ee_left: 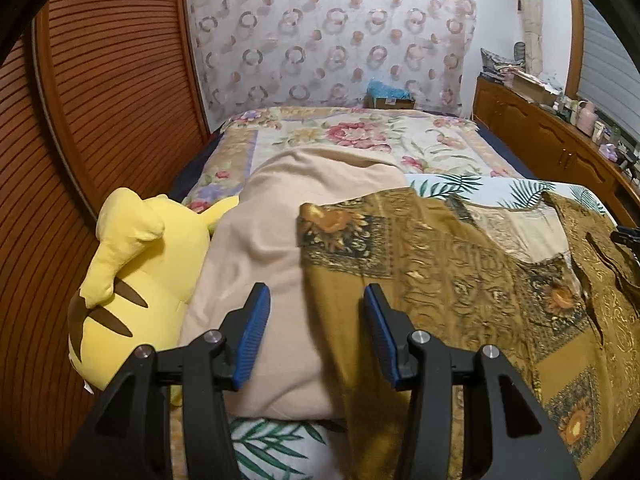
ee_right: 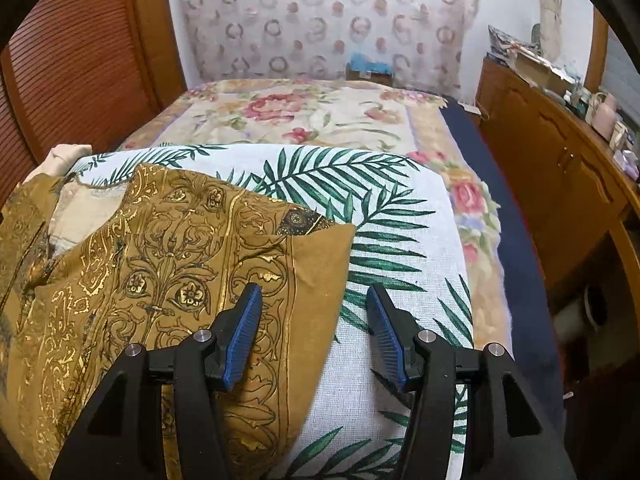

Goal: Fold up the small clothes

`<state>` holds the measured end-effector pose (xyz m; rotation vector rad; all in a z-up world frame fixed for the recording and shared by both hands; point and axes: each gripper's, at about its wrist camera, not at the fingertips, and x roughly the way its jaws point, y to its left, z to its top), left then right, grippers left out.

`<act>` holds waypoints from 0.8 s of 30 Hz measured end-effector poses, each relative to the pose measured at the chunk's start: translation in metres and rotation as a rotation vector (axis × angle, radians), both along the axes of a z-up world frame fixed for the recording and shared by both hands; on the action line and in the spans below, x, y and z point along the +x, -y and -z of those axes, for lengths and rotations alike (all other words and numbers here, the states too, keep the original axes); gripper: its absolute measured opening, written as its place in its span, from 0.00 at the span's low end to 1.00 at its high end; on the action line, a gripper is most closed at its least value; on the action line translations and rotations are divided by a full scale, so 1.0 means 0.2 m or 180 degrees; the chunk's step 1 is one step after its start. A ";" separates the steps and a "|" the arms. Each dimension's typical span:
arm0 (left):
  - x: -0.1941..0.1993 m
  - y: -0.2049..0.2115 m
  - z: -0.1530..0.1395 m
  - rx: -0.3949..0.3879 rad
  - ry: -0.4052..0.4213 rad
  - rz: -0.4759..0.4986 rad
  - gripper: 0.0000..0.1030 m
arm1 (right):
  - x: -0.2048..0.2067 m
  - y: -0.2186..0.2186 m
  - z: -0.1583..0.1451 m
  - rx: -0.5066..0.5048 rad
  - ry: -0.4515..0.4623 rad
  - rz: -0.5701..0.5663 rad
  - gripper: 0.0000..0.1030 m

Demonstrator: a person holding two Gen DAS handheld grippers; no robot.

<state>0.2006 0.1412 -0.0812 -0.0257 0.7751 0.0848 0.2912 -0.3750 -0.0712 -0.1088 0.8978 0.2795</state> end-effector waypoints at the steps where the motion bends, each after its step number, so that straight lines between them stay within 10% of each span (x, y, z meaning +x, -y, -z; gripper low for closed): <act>1: 0.00 -0.01 0.00 -0.0012 -0.0008 0.0001 0.47 | 0.00 0.00 0.00 -0.0006 0.0002 0.0000 0.54; 24: 0.23 -0.04 0.01 -0.0562 -0.0219 0.0414 0.35 | -0.01 -0.03 0.00 -0.0029 0.0007 -0.0172 0.49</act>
